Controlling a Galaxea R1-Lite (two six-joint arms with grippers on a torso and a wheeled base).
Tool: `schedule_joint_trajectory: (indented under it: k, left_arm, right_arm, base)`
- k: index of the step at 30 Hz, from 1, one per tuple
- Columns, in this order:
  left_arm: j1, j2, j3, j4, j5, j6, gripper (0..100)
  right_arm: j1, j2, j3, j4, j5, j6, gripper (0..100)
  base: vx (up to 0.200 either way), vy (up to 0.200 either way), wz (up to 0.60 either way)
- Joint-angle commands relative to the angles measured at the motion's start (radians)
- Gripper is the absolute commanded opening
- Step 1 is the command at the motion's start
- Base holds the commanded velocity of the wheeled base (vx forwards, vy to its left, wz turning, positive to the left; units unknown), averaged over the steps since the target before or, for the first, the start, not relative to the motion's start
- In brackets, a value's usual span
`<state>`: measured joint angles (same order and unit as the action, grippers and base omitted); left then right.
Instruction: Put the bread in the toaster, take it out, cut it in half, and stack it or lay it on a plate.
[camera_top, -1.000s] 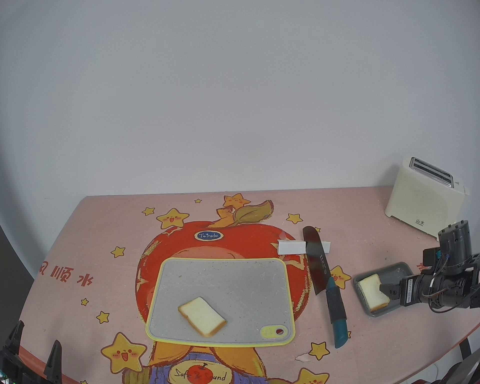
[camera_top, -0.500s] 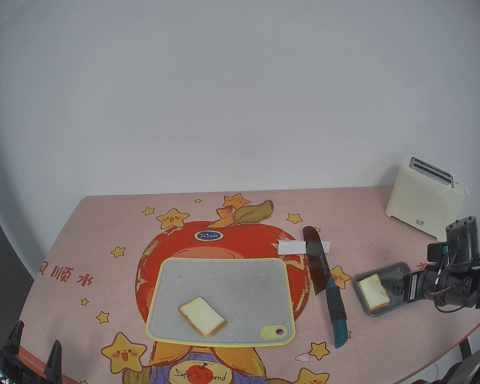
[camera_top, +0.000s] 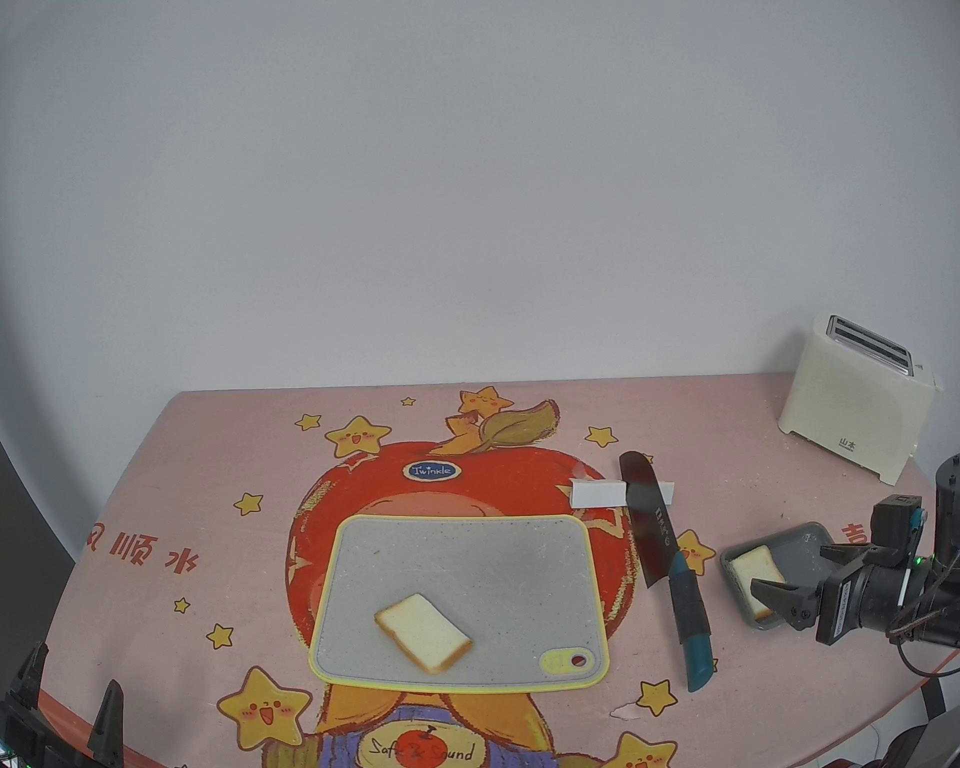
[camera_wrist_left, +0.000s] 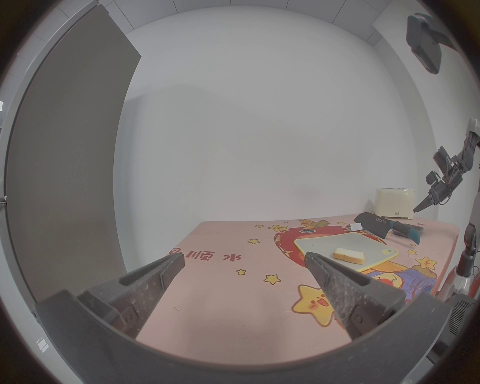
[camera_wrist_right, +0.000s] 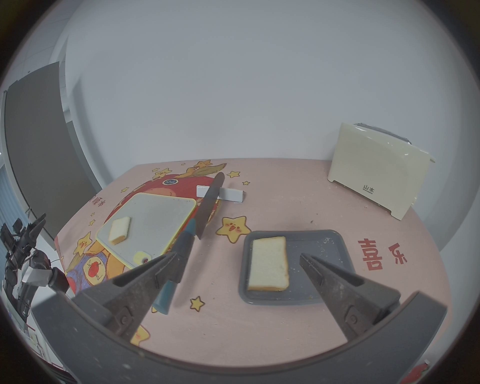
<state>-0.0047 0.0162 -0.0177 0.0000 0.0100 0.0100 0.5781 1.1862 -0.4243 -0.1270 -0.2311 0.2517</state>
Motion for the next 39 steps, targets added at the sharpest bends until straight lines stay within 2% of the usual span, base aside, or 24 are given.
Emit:
schedule_joint_trajectory:
  k: [1,5,7,13,25,28,33,39]
  left_arm:
    - [0.0,-0.01,0.016,0.0,0.001,0.001,100]
    - [0.0,-0.01,0.016,0.0,0.001,0.001,100]
    - [0.0,-0.01,0.016,0.0,-0.001,0.001,100]
    - [0.0,-0.01,0.016,0.0,-0.001,0.004,100]
    - [0.002,-0.01,0.016,-0.002,0.001,0.004,100]
    - [0.0,-0.012,0.016,-0.002,0.001,0.002,100]
    - [0.0,-0.01,0.016,-0.002,0.001,0.001,100]
    - [0.0,-0.01,0.016,-0.002,0.001,0.001,100]
  right_arm:
    - [0.016,-0.02,0.001,-0.003,-0.001,-0.003,100]
    - [0.026,-0.036,-0.001,-0.002,0.001,-0.005,100]
    - [0.062,-0.062,-0.001,0.0,0.001,-0.003,100]
    - [0.065,-0.062,0.001,0.0,0.001,-0.003,100]
    - [0.066,-0.054,0.01,0.0,0.003,-0.005,100]
    - [0.066,-0.057,0.007,-0.002,0.003,-0.005,100]
    - [0.074,-0.068,-0.001,-0.002,0.004,-0.009,100]
    - [0.149,-0.039,-0.047,0.004,0.003,-0.015,100]
  base:
    - [0.0,0.0,0.0]
    - [0.0,0.2,0.0]
    - [0.0,0.2,0.0]
    - [0.0,0.0,0.0]
    - [-0.2,0.0,0.0]
    - [0.0,0.0,0.0]
    - [0.0,0.2,0.0]
    - [0.0,0.2,0.0]
